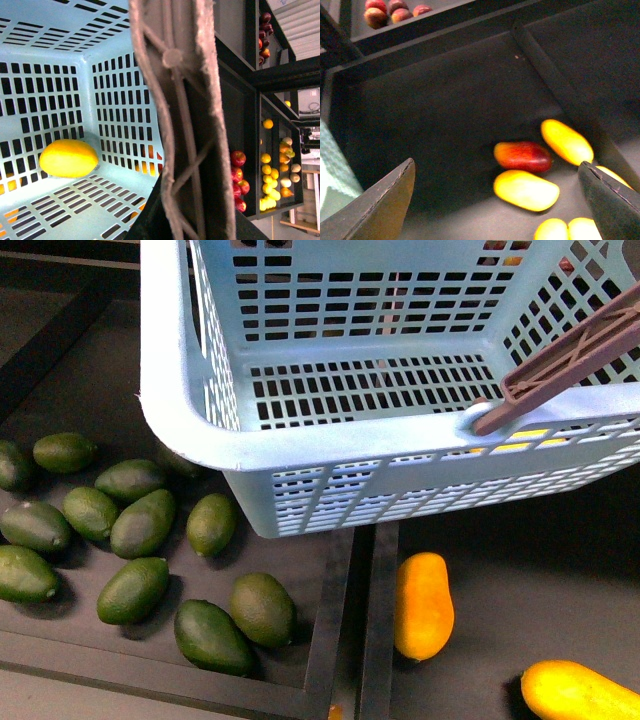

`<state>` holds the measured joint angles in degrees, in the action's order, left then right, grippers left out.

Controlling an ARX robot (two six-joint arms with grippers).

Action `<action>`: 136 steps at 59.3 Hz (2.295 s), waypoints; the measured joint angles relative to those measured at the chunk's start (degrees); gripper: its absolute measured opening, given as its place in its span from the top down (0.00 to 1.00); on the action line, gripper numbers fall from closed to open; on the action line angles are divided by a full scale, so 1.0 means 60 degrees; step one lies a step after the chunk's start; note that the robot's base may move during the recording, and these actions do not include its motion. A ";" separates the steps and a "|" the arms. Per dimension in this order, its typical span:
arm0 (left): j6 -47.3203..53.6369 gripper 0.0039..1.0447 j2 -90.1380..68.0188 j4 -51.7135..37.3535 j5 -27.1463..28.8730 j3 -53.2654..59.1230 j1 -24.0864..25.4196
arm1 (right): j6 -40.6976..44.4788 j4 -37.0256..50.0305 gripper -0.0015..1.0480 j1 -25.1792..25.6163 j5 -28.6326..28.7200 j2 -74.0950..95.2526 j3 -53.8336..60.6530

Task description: Pick lemon and mango into basket

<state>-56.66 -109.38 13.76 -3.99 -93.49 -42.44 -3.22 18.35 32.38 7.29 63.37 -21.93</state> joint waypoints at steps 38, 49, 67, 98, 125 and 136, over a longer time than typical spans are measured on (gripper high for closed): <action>0.0015 0.96 0.0000 0.0000 -0.0051 0.0000 -0.0025 | 0.8011 0.1147 0.08 0.1093 0.0714 0.8542 -0.2805; 0.0011 0.96 0.0000 0.0000 -0.0073 0.0000 -0.0029 | 0.9049 0.1045 0.08 0.0317 0.0076 1.0083 -0.3381; 0.0015 0.96 0.0000 0.0000 -0.0051 0.0000 -0.0025 | 0.9369 0.0823 0.08 0.0044 -0.0663 1.1460 -0.4350; 0.0011 0.96 0.0000 0.0000 -0.0055 0.0000 -0.0025 | 0.8674 0.0506 0.08 -0.0397 -0.1045 1.2590 -0.5763; 0.0011 0.96 0.0000 0.0000 -0.0062 0.0000 -0.0025 | 0.8022 0.0248 0.08 -0.0721 -0.1253 1.3162 -0.6484; 0.0011 0.96 0.0000 0.0000 -0.0055 0.0000 -0.0025 | 0.7879 0.0233 0.11 -0.0718 -0.1300 1.3220 -0.6528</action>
<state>-56.60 -109.38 13.76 -4.32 -93.49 -42.59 44.05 19.75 28.08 -0.51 142.69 -61.10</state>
